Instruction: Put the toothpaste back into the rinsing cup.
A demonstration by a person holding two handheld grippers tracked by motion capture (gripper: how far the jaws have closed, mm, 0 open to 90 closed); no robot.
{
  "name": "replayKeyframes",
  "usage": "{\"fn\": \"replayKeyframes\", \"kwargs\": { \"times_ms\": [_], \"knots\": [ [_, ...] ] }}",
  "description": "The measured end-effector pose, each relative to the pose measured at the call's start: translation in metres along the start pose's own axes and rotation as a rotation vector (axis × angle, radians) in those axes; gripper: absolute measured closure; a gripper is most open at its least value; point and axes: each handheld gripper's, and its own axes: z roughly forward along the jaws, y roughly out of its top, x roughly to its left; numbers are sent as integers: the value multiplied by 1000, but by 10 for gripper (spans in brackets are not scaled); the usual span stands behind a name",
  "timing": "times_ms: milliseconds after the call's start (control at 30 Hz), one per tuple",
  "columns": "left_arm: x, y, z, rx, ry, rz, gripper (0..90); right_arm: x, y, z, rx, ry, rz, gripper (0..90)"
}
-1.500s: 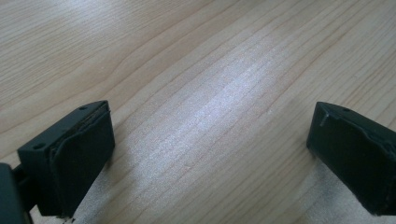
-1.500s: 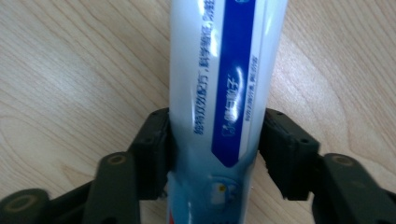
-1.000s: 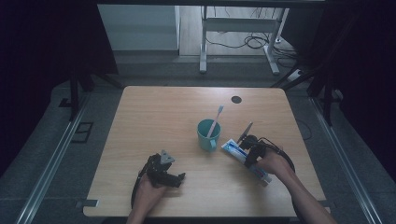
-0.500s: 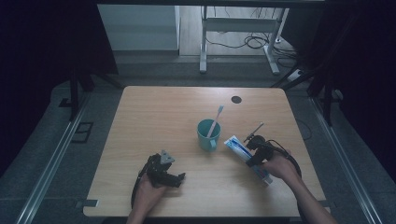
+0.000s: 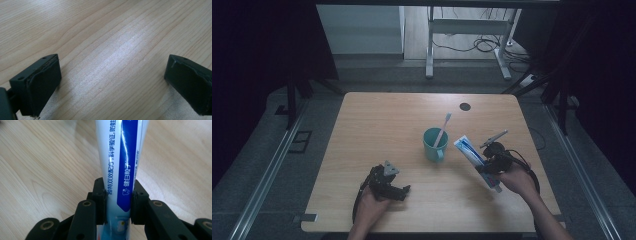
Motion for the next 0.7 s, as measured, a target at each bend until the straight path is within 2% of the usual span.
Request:
{"fn": "replayKeyframes", "kwargs": {
  "times_ms": [200,433,700],
  "knots": [
    [0,0,0,-1,0,0,10,2,0,-7,-93,-6,0,708],
    [0,0,0,-1,1,2,11,4,0,-10,-159,-20,-12,708],
    [0,0,0,-1,1,6,10,5,3,-18,-252,-17,-3,708]
  ]
}}
